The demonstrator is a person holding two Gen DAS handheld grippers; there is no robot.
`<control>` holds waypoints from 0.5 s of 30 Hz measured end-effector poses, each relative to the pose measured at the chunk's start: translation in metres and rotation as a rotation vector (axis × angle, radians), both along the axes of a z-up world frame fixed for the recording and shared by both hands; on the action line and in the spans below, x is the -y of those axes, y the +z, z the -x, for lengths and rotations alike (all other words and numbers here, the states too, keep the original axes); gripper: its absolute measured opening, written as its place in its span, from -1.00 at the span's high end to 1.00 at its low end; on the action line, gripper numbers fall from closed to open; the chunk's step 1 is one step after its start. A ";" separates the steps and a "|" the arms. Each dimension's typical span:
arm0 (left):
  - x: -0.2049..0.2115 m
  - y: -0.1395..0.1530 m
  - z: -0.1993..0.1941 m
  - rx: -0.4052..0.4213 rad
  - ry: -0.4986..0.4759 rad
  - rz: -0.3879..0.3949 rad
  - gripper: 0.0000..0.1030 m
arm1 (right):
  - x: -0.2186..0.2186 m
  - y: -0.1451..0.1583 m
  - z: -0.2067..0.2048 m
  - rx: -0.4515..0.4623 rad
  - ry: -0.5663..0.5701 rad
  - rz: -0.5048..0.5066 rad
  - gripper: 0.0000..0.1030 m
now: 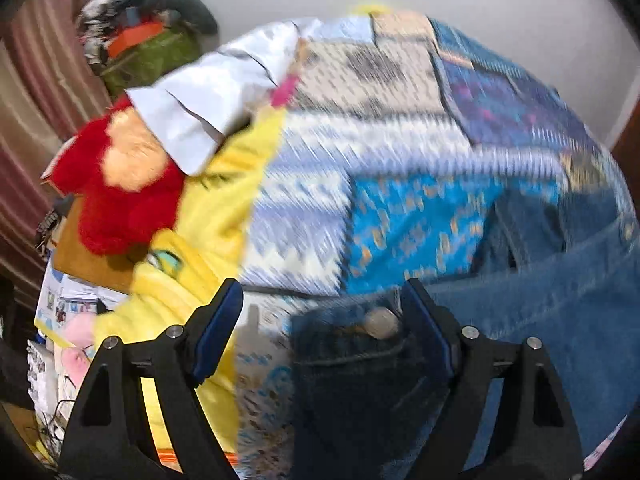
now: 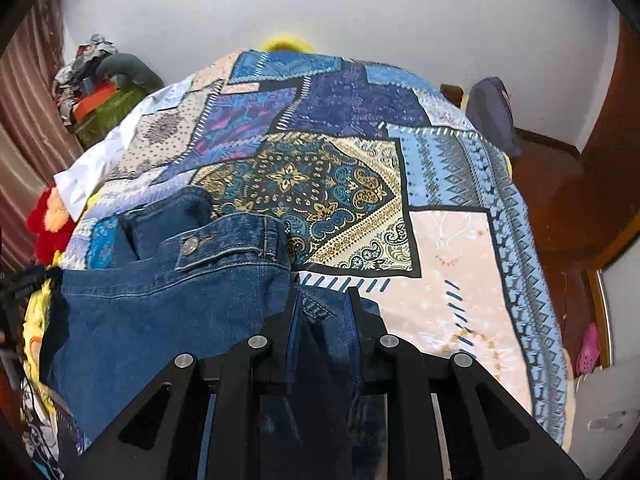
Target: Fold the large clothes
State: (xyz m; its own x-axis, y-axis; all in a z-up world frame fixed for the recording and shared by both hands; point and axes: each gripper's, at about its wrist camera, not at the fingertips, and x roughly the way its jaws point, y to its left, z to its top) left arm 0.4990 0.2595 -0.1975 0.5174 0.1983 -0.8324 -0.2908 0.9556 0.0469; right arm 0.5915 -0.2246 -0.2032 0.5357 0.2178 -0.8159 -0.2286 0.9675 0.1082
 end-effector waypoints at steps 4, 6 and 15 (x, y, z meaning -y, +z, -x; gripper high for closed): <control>-0.017 0.027 0.008 0.053 0.045 0.018 -0.60 | -0.003 0.013 0.010 0.014 0.051 -0.012 0.68; -0.021 0.031 0.016 0.047 0.023 0.058 -0.60 | -0.013 0.019 0.018 0.016 0.091 -0.025 0.68; 0.043 -0.011 0.066 -0.078 -0.200 0.170 -0.60 | -0.113 0.011 0.071 -0.060 0.369 -0.064 0.68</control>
